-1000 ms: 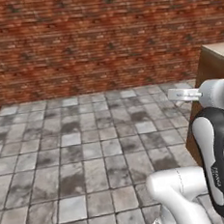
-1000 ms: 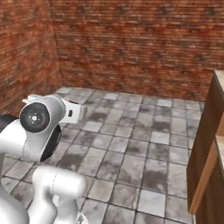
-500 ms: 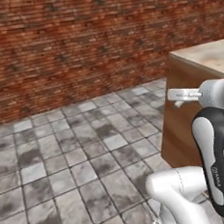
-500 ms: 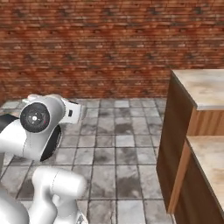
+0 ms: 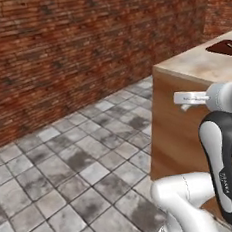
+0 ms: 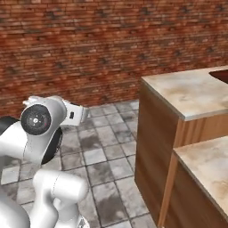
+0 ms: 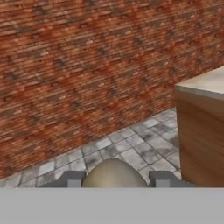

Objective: Gather the mushroom and avocado from the fridge and place them on a tray on the dining counter. Then gather the steak and chicken drumstick from the fridge and place them on the other tray.

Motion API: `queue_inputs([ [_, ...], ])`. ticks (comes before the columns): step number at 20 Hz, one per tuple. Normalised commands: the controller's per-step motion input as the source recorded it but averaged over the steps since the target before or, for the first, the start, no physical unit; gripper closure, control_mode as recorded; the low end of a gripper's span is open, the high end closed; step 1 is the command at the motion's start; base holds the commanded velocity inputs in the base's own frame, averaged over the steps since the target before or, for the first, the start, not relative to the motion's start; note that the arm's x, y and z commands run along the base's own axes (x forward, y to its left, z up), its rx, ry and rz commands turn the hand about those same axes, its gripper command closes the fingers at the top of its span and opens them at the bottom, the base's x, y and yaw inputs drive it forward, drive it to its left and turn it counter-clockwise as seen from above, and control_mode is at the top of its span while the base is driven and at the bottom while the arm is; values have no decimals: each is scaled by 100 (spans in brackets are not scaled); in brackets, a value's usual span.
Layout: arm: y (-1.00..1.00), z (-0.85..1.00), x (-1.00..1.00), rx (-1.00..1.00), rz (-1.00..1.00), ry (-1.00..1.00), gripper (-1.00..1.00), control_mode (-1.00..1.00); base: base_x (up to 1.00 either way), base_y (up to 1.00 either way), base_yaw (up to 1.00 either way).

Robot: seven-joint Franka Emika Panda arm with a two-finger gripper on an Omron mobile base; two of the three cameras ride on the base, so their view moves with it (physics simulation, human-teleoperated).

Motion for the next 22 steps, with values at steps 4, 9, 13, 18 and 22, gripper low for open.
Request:
queue_inputs([
  [4, 0, 0, 0, 0, 0, 0, 100, 100, 75, 59, -46],
  [9, 0, 0, 0, 0, 0, 0, 100, 100, 77, 69, -41],
  [13, 0, 0, 0, 0, 0, 0, 100, 100, 78, 74, -39],
  [18, 0, 0, 0, 0, 0, 0, 100, 100, 83, 77, -37],
  [22, 0, 0, 0, 0, 0, 0, 100, 100, 86, 75, -37],
])
